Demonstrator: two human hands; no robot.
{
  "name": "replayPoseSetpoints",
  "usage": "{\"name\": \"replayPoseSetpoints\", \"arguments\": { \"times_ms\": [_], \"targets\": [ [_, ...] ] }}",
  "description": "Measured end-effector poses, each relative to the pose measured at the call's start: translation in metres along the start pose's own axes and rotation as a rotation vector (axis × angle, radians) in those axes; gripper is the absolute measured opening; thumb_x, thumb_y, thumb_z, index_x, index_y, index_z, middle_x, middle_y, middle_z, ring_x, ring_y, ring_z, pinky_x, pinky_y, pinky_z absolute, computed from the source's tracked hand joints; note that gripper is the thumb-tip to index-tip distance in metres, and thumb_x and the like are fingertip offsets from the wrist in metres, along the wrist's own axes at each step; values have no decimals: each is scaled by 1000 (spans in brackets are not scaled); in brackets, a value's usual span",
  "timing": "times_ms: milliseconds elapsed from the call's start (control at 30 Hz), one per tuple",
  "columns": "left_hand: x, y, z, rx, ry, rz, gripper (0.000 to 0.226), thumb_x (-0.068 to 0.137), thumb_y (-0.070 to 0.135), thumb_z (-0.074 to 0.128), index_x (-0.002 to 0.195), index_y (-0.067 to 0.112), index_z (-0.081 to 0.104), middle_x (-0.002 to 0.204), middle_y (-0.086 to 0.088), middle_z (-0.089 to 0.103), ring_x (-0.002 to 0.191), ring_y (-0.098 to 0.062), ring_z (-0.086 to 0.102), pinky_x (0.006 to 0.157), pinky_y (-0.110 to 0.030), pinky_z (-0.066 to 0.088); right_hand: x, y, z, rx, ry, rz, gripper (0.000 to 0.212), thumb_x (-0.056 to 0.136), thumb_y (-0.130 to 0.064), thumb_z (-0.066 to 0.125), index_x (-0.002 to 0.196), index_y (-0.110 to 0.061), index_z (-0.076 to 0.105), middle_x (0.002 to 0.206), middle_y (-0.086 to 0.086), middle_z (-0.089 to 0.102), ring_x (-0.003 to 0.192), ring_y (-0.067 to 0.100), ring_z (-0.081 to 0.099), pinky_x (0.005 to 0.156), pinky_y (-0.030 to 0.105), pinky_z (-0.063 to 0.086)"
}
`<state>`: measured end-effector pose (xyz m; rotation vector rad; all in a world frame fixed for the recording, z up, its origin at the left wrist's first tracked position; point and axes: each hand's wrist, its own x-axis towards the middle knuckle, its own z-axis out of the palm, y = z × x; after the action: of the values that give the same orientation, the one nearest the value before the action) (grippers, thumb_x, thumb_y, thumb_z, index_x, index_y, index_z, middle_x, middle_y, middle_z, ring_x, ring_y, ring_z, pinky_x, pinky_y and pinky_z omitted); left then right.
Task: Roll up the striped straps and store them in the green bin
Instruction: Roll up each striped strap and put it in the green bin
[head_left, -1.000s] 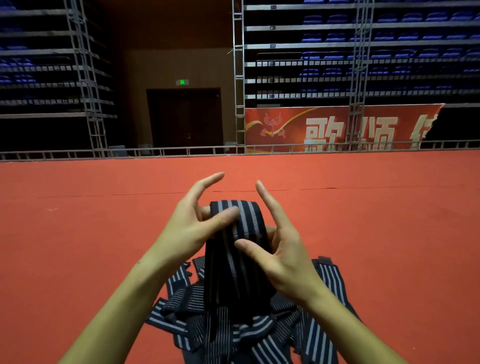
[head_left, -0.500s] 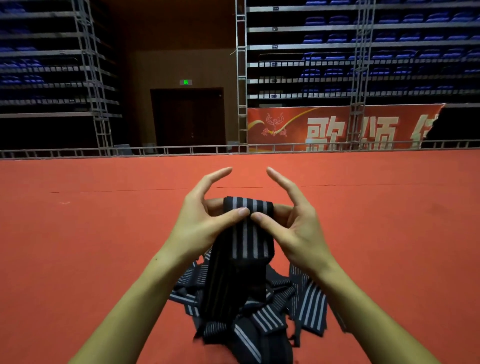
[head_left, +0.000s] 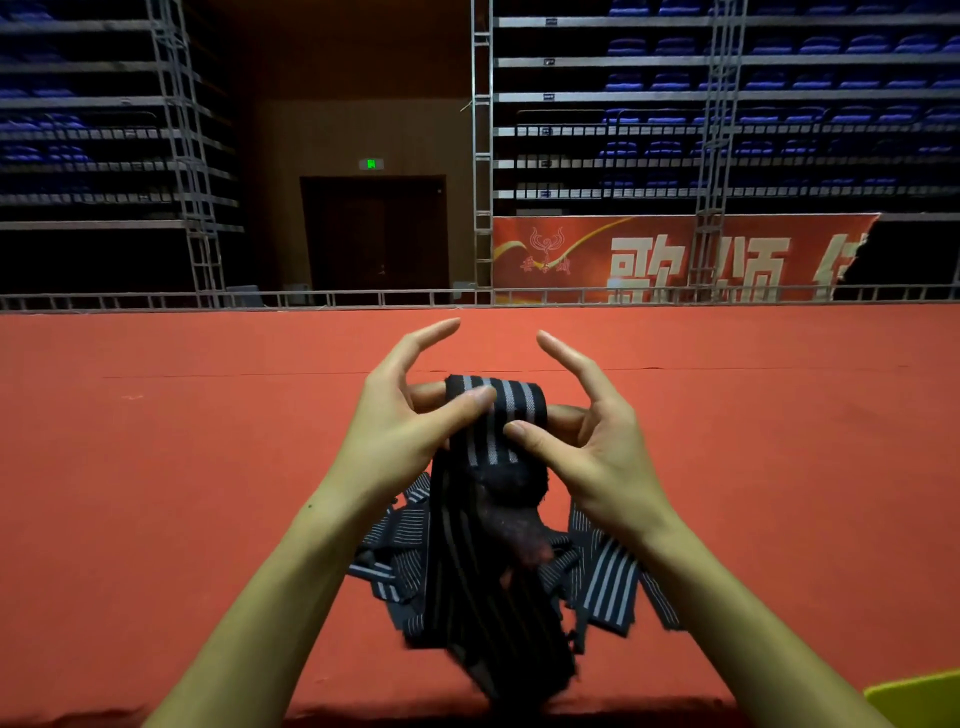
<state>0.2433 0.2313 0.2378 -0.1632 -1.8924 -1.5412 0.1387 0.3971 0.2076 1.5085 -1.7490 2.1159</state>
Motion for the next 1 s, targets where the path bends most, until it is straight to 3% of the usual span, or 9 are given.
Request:
{"name": "replayPoseSetpoints", "arguments": {
  "times_ms": [100, 200, 333, 500, 633, 767, 900, 1000],
  "targets": [
    [-15, 1, 6, -20, 41, 24, 66, 95, 1, 78, 150, 30, 55, 101, -14, 83, 98, -31, 82, 85, -43, 68, -13, -8, 2, 7, -16, 13, 81, 99, -3, 73, 163, -34, 34, 105, 17, 82, 102, 36, 80, 93, 55, 64],
    [-28, 6, 7, -71, 80, 14, 65, 95, 0, 77, 149, 30, 56, 101, -15, 83, 97, -32, 82, 86, -45, 67, -33, -17, 2, -13, -84, 67, 86, 100, -8, 73, 165, -39, 28, 103, 18, 81, 98, 34, 80, 88, 49, 64],
    [-51, 14, 10, -126, 19, -36, 68, 97, 3, 76, 153, 33, 52, 105, -16, 83, 99, -33, 81, 86, -44, 67, -57, -31, 2, 0, -88, 42, 89, 98, 0, 73, 165, -38, 28, 109, 17, 81, 104, 34, 79, 95, 52, 63],
    [-86, 27, 15, -105, -4, 0, 72, 93, 3, 80, 152, 34, 54, 99, -15, 83, 99, -29, 82, 81, -31, 65, -77, -51, 6, -2, 12, -25, 82, 98, 4, 73, 161, -34, 38, 109, 15, 82, 106, 33, 79, 95, 52, 63],
    [-104, 35, 18, -144, 60, 15, 71, 90, -2, 81, 149, 29, 58, 97, -14, 83, 96, -27, 82, 79, -29, 64, -95, -64, 10, -37, 13, -22, 69, 100, -1, 72, 157, -31, 47, 110, 15, 81, 106, 31, 79, 92, 47, 64],
    [-123, 40, 20, -241, 74, -51, 69, 90, -3, 80, 147, 28, 59, 101, -17, 83, 97, -30, 82, 76, -32, 65, -126, -67, 8, -69, -62, -2, 48, 107, 0, 59, 149, -23, 56, 123, 9, 77, 113, 23, 76, 88, 36, 61],
    [-131, 44, 27, -281, 117, -92, 65, 88, 0, 82, 143, 29, 62, 101, -16, 83, 94, -32, 82, 74, -35, 67, -140, -64, 7, -27, -57, 11, 67, 106, 11, 54, 158, -29, 44, 130, 10, 73, 114, 31, 75, 93, 38, 61],
    [-135, 46, 30, -248, 138, -57, 66, 88, 3, 84, 142, 32, 62, 101, -14, 83, 95, -32, 82, 77, -41, 68, -142, -65, 10, 24, -58, 13, 63, 106, 4, 58, 158, -31, 45, 133, 11, 73, 114, 33, 76, 91, 42, 62]
  ]
}}
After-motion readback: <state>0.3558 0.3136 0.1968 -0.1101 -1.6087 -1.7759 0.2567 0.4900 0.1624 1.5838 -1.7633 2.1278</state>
